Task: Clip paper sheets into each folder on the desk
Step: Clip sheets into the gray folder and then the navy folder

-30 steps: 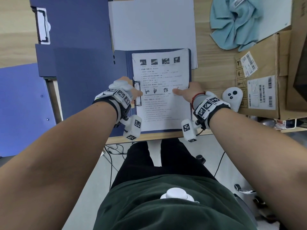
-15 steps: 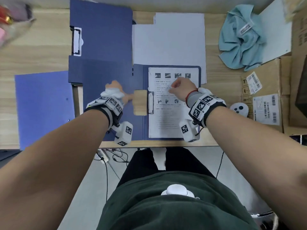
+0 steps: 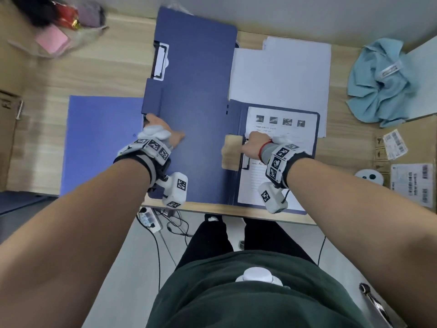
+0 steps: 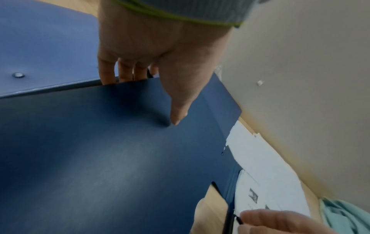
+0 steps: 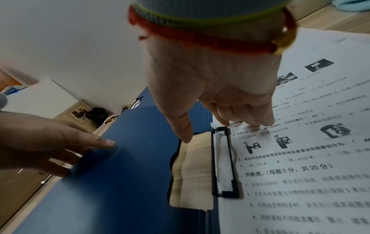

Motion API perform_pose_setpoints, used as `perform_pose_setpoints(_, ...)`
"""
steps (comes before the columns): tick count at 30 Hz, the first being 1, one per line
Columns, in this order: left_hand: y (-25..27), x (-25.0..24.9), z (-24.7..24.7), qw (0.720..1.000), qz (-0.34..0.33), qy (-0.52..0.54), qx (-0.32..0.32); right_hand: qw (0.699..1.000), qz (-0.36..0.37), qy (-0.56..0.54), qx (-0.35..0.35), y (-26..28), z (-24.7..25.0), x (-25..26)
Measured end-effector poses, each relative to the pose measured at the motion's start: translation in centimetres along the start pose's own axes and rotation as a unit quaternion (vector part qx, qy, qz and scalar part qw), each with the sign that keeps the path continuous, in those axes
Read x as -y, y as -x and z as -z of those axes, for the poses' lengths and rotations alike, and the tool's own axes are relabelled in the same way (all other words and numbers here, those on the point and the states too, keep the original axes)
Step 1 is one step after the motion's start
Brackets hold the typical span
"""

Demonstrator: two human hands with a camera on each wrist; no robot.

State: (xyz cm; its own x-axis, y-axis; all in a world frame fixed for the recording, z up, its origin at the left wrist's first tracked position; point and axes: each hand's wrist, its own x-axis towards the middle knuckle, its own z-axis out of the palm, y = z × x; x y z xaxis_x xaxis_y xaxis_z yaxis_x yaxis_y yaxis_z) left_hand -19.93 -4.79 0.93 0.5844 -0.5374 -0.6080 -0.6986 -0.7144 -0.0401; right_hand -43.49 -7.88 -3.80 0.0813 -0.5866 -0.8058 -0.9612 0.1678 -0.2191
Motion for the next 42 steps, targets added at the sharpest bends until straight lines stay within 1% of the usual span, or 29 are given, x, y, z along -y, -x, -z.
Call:
perform_pose_setpoints(4,0.2,-0.7,3.3,0.997,-0.07,0.0,0.011,0.999,0.0,-0.007,0.045,0.4,0.9,0.2)
perform_pose_setpoints(6,0.8,-1.8,4.8,0.994,-0.109,0.004,0.017,0.997,0.02,-0.015,0.07,1.1,2.1,0.3)
perform_pose_setpoints(8,1.2,-3.4,5.4,0.987,-0.148,0.029,0.05,0.991,0.023,-0.085,0.096,1.9,3.3,0.0)
perform_pose_setpoints(9,1.7,-4.2,5.5,0.981,-0.171,0.054,0.068,0.984,0.02,-0.142,0.105,2.6,3.9,0.0)
perform_pose_setpoints(11,3.7,-6.0,6.1,0.967,-0.224,0.085,0.092,0.958,0.032,-0.261,0.111,4.3,5.5,-0.4)
perform_pose_setpoints(13,5.7,-8.2,6.1,0.948,-0.276,0.103,0.123,0.929,0.056,-0.351,0.099,5.8,7.7,-1.4)
perform_pose_setpoints(14,6.8,-9.3,5.9,0.937,-0.291,0.12,0.15,0.915,0.062,-0.388,0.092,6.5,8.7,-2.1)
perform_pose_setpoints(16,8.7,-11.6,4.8,0.913,-0.319,0.155,0.203,0.895,0.064,-0.437,0.07,7.4,10.4,-4.4)
perform_pose_setpoints(18,9.6,-13.1,3.3,0.898,-0.333,0.169,0.234,0.885,0.056,-0.458,0.052,7.9,11.1,-6.4)
perform_pose_setpoints(20,9.6,-14.3,1.2,0.902,-0.319,0.164,0.24,0.881,0.033,-0.47,0.031,7.9,11.3,-8.8)
perform_pose_setpoints(21,9.4,-14.8,0.0,0.909,-0.307,0.156,0.236,0.88,0.012,-0.475,0.017,7.8,11.1,-10.1)
perform_pose_setpoints(24,7.6,-15.0,-3.2,0.939,-0.268,0.094,0.196,0.871,-0.042,-0.488,-0.021,6.9,9.8,-13.5)
perform_pose_setpoints(25,6.6,-14.9,-4.3,0.951,-0.243,0.064,0.181,0.873,-0.055,-0.485,-0.024,6.4,9.2,-14.2)
perform_pose_setpoints(27,5.2,-15.1,-6.9,0.965,-0.204,0.0,0.163,0.877,-0.089,-0.471,-0.017,4.9,7.7,-16.7)
perform_pose_setpoints(28,5.1,-14.8,-7.4,0.968,-0.188,-0.035,0.162,0.878,-0.1,-0.468,-0.007,4.4,6.8,-17.2)
perform_pose_setpoints(30,5.5,-14.0,-8.6,0.97,-0.163,-0.063,0.169,0.877,-0.136,-0.461,0.004,3.1,5.3,-18.2)
perform_pose_setpoints(32,5.6,-13.6,-10.0,0.972,-0.139,-0.057,0.178,0.884,-0.149,-0.442,-0.002,2.0,4.5,-18.7)
perform_pose_setpoints(34,5.4,-13.4,-11.4,0.975,-0.117,-0.042,0.186,0.892,-0.143,-0.428,-0.009,1.0,4.3,-19.2)
perform_pose_setpoints(37,4.8,-13.4,-12.5,0.976,-0.103,-0.006,0.194,0.904,-0.134,-0.405,0.003,-0.1,4.0,-19.8)
perform_pose_setpoints(39,4.8,-13.3,-12.7,0.976,-0.083,0.031,0.198,0.905,-0.137,-0.403,0.014,-0.6,4.0,-20.4)
perform_pose_setpoints(42,3.9,-12.6,-13.9,0.977,-0.052,0.071,0.194,0.91,-0.139,-0.39,0.004,-0.2,4.5,-20.2)
